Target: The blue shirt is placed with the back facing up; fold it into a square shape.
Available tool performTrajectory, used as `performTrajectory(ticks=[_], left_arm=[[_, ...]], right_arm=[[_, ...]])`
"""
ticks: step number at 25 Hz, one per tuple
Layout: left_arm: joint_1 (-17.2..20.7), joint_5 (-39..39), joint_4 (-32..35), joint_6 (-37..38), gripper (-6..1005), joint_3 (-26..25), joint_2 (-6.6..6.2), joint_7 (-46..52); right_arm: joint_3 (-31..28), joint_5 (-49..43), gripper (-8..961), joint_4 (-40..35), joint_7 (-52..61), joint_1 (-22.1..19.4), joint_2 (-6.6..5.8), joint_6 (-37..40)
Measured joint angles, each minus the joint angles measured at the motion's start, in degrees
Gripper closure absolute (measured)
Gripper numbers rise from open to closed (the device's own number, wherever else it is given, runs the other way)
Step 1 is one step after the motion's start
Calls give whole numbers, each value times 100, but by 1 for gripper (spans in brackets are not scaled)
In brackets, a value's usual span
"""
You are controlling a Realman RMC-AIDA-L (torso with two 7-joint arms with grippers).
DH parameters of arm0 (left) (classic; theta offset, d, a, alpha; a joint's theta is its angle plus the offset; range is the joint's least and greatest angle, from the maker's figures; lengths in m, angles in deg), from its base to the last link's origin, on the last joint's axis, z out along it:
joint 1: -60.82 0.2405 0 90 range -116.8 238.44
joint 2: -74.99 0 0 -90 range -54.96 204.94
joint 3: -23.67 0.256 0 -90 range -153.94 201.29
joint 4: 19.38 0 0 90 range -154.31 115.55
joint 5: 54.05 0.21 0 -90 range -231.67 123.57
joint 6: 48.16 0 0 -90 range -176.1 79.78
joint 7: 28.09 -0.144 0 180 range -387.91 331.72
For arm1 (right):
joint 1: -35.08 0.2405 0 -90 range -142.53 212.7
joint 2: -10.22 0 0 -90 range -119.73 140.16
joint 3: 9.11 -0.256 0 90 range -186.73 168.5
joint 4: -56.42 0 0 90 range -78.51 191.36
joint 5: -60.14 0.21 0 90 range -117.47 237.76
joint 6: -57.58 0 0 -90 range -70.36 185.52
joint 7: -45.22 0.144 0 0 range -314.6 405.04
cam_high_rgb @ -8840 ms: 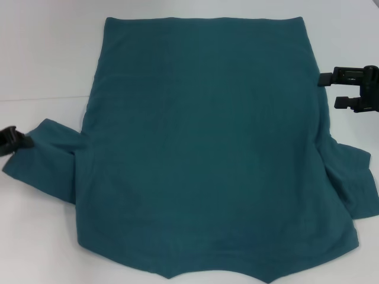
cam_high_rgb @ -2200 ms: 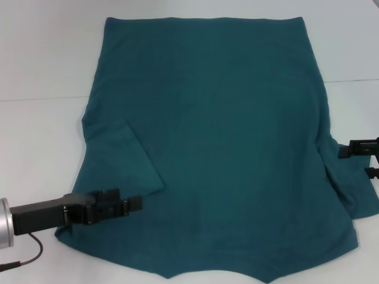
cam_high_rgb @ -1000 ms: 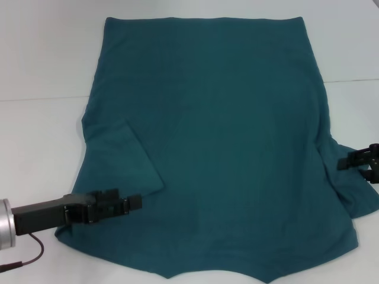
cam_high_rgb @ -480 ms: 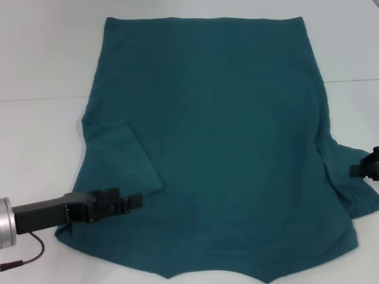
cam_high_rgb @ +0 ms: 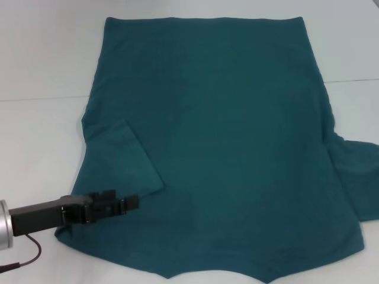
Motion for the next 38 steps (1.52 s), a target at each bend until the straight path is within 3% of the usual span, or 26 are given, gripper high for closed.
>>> performTrajectory(ticks=[12,21,29,38], left_arm=[[15,0,-9,-131,37,0,-4,124],[5,0,-9,-137,38,2,-3,170],[-12,5,-9,-144,38,0,14,184],[-7,4,-9,-212,39,0,2,207]], right_arm=[[38,-1254,947,-276,462,296,50,-372],[38,-1313,946,-477,674,317,55,-448],[9,-1291,945,-481,814,419,145,-554],[39,-1274,943,-856,736,752,196,573]])
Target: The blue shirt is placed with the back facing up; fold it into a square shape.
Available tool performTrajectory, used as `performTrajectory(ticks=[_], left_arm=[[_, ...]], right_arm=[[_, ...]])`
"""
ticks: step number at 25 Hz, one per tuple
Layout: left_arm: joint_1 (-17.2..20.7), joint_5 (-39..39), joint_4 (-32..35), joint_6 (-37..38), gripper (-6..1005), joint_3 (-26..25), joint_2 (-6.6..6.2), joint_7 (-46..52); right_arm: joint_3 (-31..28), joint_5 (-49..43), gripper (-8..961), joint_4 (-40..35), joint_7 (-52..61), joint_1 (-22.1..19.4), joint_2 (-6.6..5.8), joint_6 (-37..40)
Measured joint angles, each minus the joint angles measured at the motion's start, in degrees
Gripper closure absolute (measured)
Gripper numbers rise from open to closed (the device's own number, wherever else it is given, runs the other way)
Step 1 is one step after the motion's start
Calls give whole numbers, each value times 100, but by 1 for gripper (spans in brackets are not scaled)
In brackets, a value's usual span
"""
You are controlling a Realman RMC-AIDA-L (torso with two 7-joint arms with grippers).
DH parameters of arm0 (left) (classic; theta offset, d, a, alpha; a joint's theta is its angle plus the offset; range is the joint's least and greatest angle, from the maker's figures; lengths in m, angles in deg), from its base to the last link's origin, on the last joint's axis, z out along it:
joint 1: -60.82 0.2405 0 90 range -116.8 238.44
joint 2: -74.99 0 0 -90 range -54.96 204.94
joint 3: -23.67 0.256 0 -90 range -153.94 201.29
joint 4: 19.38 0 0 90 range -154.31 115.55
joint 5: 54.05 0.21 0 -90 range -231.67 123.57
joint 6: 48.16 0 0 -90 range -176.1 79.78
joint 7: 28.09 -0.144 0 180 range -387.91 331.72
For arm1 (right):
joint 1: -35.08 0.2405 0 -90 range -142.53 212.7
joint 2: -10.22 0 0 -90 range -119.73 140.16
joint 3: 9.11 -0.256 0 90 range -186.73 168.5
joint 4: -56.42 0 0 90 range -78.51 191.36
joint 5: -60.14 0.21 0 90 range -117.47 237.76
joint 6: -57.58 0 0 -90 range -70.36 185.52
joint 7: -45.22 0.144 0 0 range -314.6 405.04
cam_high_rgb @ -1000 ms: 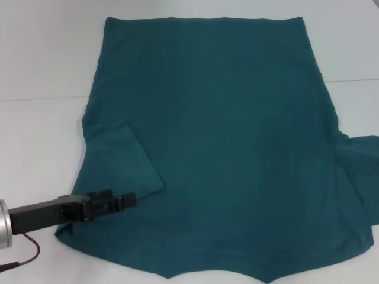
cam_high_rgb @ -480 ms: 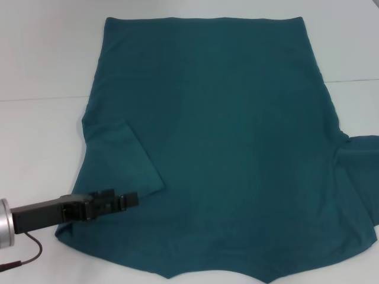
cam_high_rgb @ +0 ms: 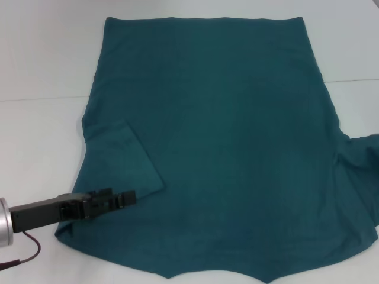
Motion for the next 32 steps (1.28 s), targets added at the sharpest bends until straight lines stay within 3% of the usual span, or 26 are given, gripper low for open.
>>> performTrajectory(ticks=[7,18,23,32], left_arm=[[18,-4,0,-29,39,-1,0,1],[16,-5,0,-201,38,0,9,37],[20,-4,0,-250,37,0,17,77],[21,-4,0,-302,38,0,18,98]], right_arm=[[240,-8,942,-354,-29,378,43,479],[1210,-38,941,-174,33,1170,389,430],[1278,-45,940,-29,65,1280,458,264],[1288,69,939,436,60,1278,471,-144]])
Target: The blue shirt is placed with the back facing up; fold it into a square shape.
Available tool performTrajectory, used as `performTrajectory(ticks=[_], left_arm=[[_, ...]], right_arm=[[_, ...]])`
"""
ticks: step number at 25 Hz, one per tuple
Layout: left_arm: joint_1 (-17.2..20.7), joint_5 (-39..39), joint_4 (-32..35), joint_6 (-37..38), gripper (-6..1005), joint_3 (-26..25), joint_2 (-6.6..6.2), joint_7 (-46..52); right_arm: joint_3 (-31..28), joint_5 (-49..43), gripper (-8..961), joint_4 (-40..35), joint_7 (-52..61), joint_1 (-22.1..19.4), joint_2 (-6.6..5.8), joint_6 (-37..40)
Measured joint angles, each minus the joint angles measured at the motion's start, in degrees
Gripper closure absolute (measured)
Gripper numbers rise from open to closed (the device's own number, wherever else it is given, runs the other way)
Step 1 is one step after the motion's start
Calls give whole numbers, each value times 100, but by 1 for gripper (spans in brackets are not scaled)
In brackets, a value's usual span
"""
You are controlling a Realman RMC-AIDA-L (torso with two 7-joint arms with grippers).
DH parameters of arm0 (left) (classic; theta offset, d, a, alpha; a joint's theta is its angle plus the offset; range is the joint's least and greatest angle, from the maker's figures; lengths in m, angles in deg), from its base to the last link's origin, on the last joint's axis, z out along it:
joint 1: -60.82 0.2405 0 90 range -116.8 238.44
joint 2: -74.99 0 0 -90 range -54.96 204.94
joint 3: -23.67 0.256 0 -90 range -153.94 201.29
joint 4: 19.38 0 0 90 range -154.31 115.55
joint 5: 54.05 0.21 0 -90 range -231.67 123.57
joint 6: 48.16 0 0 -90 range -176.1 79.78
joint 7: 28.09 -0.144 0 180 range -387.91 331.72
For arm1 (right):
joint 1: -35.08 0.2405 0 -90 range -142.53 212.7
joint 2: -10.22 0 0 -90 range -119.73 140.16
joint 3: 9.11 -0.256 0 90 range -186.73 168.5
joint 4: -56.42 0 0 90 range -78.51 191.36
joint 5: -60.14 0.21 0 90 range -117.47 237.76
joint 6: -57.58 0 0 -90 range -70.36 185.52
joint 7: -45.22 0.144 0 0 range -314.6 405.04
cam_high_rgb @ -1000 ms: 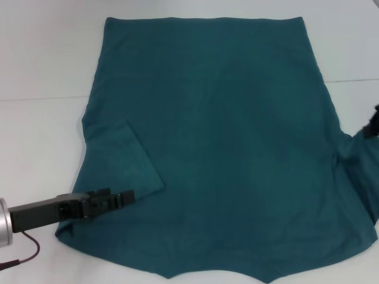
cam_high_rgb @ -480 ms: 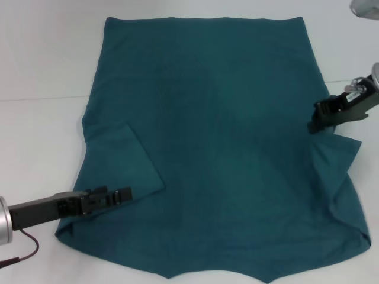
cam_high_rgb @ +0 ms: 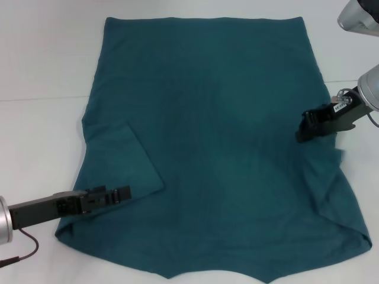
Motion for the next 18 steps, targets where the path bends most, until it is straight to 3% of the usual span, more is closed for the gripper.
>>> performTrajectory(ticks=[4,6,12,18], left_arm=[[1,0,-10,-2,38,0,0,3],[1,0,-28,-8,39,0,0,19],[0,1,-23,-47,39,-13,-46,335],[46,68,13,104,37,-381,-279,1944]], right_arm=[[-7,452,938,3,-139,-66,-21,30],[-10,751,725,1,-250,-121,-51,46],[-314,1940,476,-59,-945,-470,-165,391],[-664,2768,343,-84,-1195,-1058,-375,990]])
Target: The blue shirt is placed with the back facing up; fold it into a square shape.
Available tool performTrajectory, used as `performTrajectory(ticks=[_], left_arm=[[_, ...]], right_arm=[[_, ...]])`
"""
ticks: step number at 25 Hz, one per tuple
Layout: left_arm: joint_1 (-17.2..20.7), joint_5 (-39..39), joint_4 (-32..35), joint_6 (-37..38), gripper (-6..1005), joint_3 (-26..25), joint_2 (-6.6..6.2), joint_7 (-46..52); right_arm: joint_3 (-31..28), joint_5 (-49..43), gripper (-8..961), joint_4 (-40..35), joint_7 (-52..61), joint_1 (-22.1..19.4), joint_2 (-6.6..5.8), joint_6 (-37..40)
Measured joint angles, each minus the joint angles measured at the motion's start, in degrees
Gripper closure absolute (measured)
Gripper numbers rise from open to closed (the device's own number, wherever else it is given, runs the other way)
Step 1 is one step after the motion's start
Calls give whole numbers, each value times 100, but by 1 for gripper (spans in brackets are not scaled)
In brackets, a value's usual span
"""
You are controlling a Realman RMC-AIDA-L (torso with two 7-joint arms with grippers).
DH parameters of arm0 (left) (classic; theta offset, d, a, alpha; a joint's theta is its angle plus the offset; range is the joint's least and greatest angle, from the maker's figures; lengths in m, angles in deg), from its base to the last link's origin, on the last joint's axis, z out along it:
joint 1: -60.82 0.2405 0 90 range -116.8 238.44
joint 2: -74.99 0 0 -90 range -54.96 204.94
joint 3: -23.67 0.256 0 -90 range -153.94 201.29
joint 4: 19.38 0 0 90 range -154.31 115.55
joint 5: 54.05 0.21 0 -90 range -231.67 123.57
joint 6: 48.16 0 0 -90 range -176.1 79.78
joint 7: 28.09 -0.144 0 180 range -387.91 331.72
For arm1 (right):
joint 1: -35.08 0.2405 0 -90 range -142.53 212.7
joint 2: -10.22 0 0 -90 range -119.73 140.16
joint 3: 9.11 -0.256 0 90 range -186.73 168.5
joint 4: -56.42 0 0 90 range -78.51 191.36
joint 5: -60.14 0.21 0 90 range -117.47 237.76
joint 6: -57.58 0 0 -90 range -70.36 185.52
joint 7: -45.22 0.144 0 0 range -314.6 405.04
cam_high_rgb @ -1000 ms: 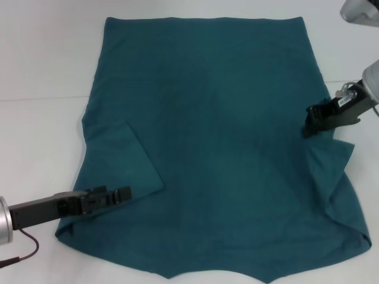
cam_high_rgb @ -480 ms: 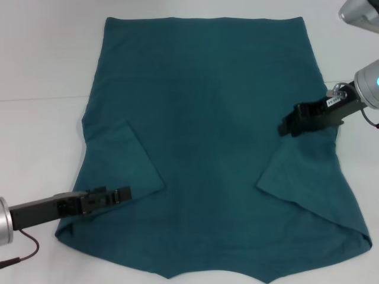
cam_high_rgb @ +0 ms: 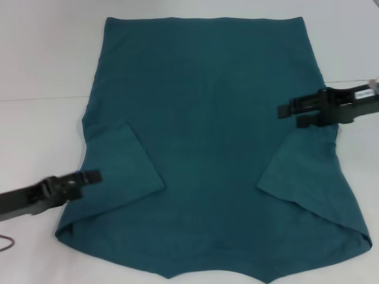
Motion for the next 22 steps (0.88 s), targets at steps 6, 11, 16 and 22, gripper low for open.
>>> performTrajectory(ticks=[6,11,16,22], left_arm=[[164,378,151,177,38,-318,-133,1187],[255,652,187,282,38,-495,-135,1437],[305,760,180,207,37,-568,-133,1400],[268,786,100,102,37,-532,-135,809]], right_arm=[[-36,84,217,-41,-3,-302,-82,80],[-14,56,158,-41,-12,-350,-88,94],[13,56,158,-41,-18,-342,-91,74],[24,57,158,-41,-26,-325,-89,74]])
